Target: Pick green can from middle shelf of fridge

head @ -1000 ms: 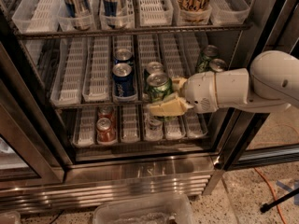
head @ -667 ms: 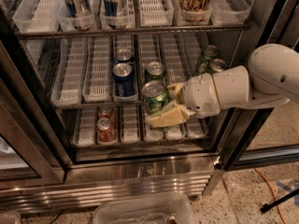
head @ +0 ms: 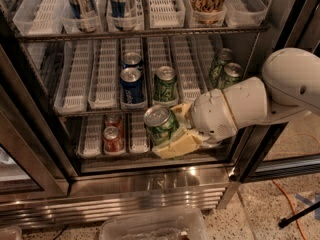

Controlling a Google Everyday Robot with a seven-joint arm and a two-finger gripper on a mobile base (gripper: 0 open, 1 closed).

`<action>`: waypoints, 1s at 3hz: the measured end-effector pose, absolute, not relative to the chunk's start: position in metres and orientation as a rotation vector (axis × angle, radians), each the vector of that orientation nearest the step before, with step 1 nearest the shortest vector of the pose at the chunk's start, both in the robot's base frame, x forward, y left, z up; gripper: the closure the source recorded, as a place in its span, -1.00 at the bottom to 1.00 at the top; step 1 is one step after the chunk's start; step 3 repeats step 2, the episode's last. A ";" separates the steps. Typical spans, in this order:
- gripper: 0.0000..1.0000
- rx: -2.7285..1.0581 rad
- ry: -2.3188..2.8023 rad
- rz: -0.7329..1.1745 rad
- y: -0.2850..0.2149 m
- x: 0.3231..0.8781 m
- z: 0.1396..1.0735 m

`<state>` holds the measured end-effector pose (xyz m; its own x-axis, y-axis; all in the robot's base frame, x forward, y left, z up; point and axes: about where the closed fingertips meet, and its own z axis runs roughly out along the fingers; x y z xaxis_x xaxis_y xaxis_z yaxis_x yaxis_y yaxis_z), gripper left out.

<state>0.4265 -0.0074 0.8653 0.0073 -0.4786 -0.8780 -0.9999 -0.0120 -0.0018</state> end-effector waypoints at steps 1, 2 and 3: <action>1.00 -1.516 1.575 0.927 -0.015 0.381 0.852; 1.00 -1.516 1.575 0.927 -0.015 0.381 0.852; 1.00 -1.516 1.575 0.927 -0.015 0.381 0.852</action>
Offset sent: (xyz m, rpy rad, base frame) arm -0.0669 -0.0182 -0.0222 0.0507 0.0018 -0.0996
